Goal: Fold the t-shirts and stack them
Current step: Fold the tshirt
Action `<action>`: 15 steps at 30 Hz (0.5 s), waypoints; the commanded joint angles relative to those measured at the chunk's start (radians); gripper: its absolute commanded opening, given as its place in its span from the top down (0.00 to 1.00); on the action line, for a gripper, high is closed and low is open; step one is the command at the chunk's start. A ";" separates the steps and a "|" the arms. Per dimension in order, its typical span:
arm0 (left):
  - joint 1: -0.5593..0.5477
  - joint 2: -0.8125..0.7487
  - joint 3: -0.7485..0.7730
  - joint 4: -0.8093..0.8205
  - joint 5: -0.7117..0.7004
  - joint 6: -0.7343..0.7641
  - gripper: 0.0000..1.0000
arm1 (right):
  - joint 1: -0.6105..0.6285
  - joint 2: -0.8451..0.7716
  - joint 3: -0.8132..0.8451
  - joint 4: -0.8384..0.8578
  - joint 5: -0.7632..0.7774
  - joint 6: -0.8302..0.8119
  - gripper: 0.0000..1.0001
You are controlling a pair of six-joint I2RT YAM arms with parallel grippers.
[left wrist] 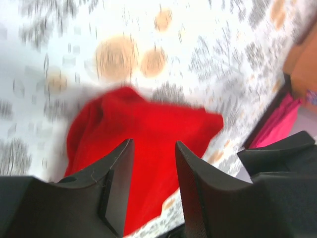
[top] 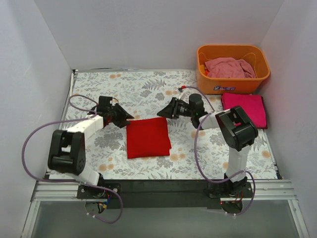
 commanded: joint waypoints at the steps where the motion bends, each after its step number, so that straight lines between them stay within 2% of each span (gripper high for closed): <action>1: 0.016 0.143 0.090 0.043 -0.007 0.021 0.63 | -0.031 0.123 0.036 0.055 0.120 0.057 0.56; 4: 0.037 0.260 0.123 0.049 -0.004 0.023 0.65 | -0.047 0.204 0.023 0.142 0.128 0.115 0.57; 7: 0.063 0.280 0.124 0.049 0.027 0.012 0.66 | -0.073 0.234 -0.032 0.225 0.125 0.160 0.57; 10: 0.066 0.222 0.109 0.037 0.005 0.035 0.64 | -0.106 0.193 -0.072 0.235 0.105 0.165 0.58; 15: 0.065 0.026 0.078 -0.035 -0.004 0.081 0.55 | -0.113 0.058 -0.151 0.235 0.053 0.146 0.58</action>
